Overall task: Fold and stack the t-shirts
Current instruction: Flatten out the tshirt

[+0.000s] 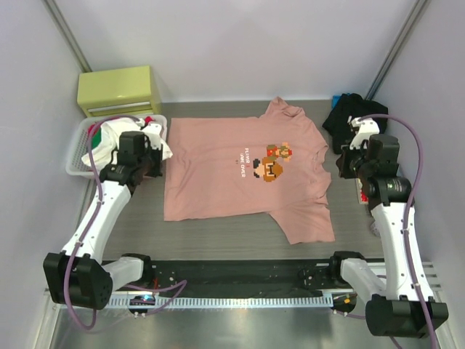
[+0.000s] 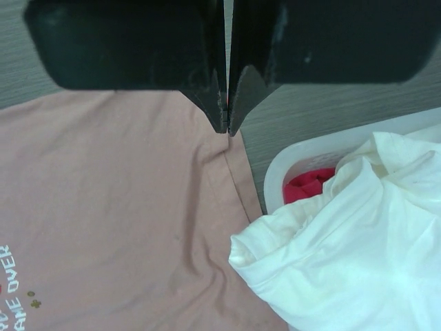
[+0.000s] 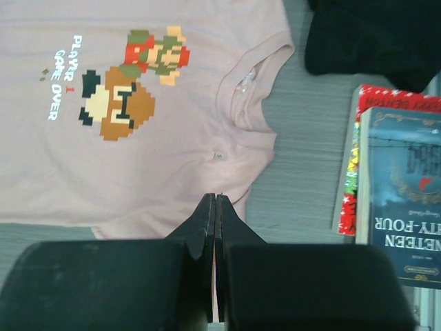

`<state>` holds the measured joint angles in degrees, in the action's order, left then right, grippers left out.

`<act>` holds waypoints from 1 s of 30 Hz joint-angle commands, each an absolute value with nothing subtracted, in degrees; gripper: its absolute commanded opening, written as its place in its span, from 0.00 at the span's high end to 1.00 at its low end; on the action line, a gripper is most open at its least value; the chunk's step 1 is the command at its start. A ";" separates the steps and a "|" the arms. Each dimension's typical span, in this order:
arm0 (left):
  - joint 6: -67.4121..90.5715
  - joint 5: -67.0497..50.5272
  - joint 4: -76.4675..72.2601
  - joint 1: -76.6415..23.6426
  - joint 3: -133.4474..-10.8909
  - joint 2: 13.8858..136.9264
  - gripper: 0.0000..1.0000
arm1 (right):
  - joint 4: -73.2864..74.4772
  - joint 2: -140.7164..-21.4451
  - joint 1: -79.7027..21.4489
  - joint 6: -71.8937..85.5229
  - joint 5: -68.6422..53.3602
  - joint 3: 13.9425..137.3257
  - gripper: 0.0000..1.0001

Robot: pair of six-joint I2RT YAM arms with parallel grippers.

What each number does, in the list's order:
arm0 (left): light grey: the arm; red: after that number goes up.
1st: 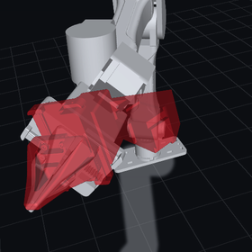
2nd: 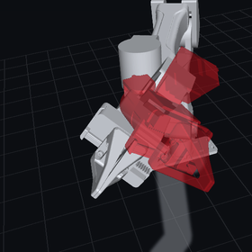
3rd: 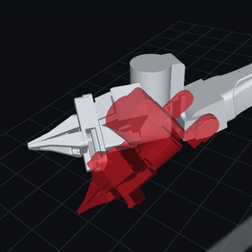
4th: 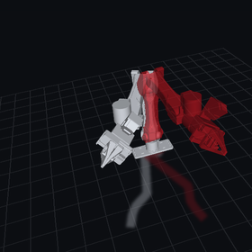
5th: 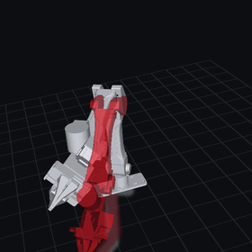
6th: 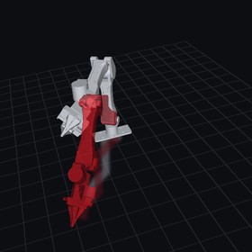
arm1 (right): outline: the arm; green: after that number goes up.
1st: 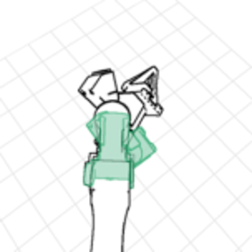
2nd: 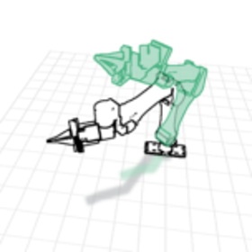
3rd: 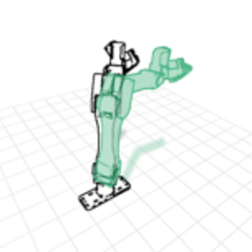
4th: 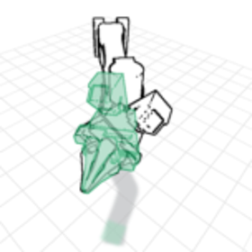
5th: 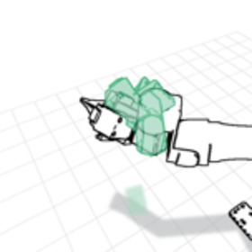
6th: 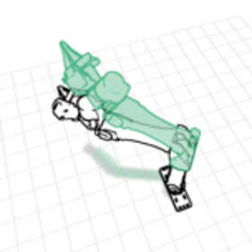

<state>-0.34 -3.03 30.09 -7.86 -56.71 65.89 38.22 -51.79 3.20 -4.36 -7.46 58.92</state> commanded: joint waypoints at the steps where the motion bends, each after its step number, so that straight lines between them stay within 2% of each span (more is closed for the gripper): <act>1: -2.72 -10.42 38.30 -7.82 -61.17 66.71 1.00 | 46.56 -55.98 5.54 -4.30 -17.48 65.03 0.99; 13: -0.53 -18.72 46.41 -7.91 -65.83 78.39 1.00 | 45.80 -69.34 5.71 -3.86 -17.06 63.20 0.99; 16: -1.57 -13.82 41.75 -9.39 -66.00 80.93 1.00 | 42.81 -74.16 5.71 -5.09 -17.40 63.89 0.99; 17: -2.89 -8.93 41.31 -10.27 -66.70 81.90 1.00 | 42.28 -76.27 5.71 -5.10 -17.66 64.94 0.99; 21: -3.43 -4.05 37.02 -13.44 -70.13 84.90 1.00 | 39.03 -85.06 3.70 -3.60 -17.07 77.21 0.99; 23: -3.60 -2.21 32.45 -14.94 -70.49 84.64 1.00 | 38.58 -90.59 0.02 -5.96 -7.28 82.85 0.99; 25: -4.92 2.89 30.33 -16.43 -70.40 84.64 1.00 | 39.20 -97.95 -4.21 -7.38 -2.83 91.90 0.99; 28: -4.83 5.10 26.90 -16.61 -69.26 83.33 1.00 | 40.43 -106.85 -4.22 -5.63 -1.23 104.82 0.99; 29: -4.83 4.92 26.11 -16.52 -68.74 82.80 1.00 | 41.47 -113.14 -4.13 -4.84 -1.58 107.99 0.99; 30: -5.01 4.75 25.93 -16.52 -68.03 81.57 1.00 | 42.79 -116.25 -4.04 -3.62 -1.67 115.15 0.99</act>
